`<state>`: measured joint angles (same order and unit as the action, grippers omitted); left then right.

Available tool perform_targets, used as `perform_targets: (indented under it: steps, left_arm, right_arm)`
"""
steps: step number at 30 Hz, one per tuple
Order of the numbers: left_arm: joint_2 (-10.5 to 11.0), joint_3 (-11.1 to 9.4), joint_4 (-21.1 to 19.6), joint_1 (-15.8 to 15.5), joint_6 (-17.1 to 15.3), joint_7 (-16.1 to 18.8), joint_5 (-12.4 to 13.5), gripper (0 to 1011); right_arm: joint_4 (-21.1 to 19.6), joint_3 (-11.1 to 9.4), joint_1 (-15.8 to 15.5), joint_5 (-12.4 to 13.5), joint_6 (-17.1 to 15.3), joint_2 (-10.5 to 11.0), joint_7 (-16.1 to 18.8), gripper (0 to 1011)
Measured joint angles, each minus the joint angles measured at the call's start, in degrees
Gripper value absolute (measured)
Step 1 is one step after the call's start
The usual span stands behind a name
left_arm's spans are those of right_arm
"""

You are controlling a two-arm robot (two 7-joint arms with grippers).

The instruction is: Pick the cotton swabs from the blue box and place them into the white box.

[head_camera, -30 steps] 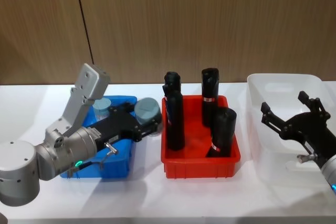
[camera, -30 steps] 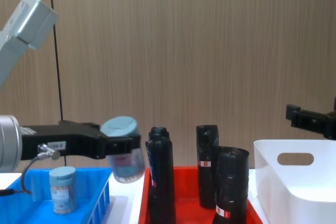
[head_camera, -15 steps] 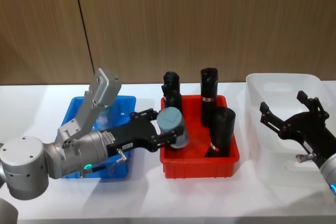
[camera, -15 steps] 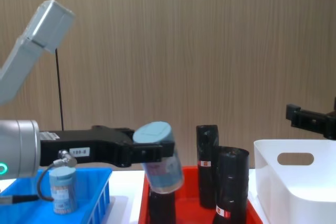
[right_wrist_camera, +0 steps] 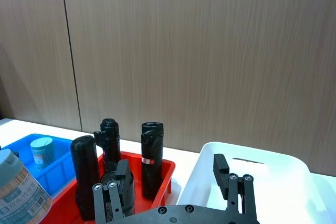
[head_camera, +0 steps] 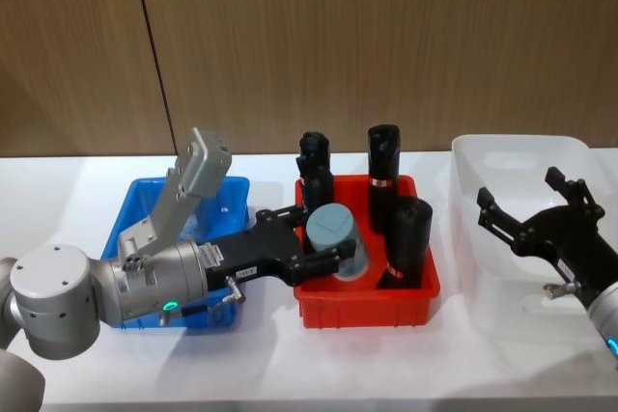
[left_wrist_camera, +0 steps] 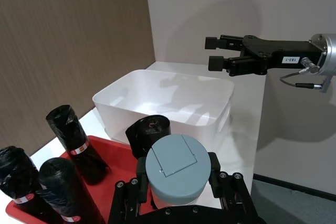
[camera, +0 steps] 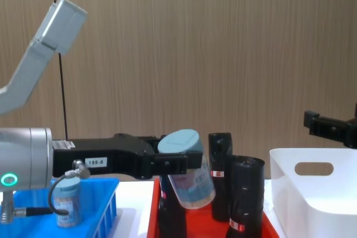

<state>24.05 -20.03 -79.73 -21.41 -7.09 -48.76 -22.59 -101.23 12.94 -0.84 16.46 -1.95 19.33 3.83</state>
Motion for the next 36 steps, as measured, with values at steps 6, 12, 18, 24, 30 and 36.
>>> perform_targets:
  steps: [6, 12, 18, 24, 30, 36]
  left_arm:
    - [-0.12, -0.19, 0.45, -0.35, 0.34, -1.04, -0.09, 669]
    - [-0.2, -0.32, 0.72, -0.56, 0.57, -1.68, -0.14, 669]
    - [-0.23, -0.39, 0.9, -0.69, 0.73, -2.06, -0.18, 669]
    - [-0.26, -0.43, 0.99, -0.76, 0.83, -2.29, -0.22, 668]
    - [-0.29, -0.47, 1.06, -0.8, 0.89, -2.42, -0.23, 669]
    - [-0.3, -0.49, 1.1, -0.83, 0.92, -2.51, -0.23, 669]
  right_arm:
    - [0.0, 0.0, 0.0, 0.0, 0.0, 0.0, 0.0, 1001]
    - [0.0, 0.0, 0.0, 0.0, 0.0, 0.0, 0.02, 1001]
    - [0.0, -0.1, 0.15, 0.01, -0.03, 0.09, 0.91, 1002]
    - [0.0, -0.2, 0.81, 0.38, -0.87, 0.2, 3.11, 1001]
    - [0.12, -0.25, 1.83, 0.64, -2.61, 0.3, 5.94, 1002]
    - [0.29, -0.24, 3.26, 0.73, -5.37, 0.7, 10.67, 1001]
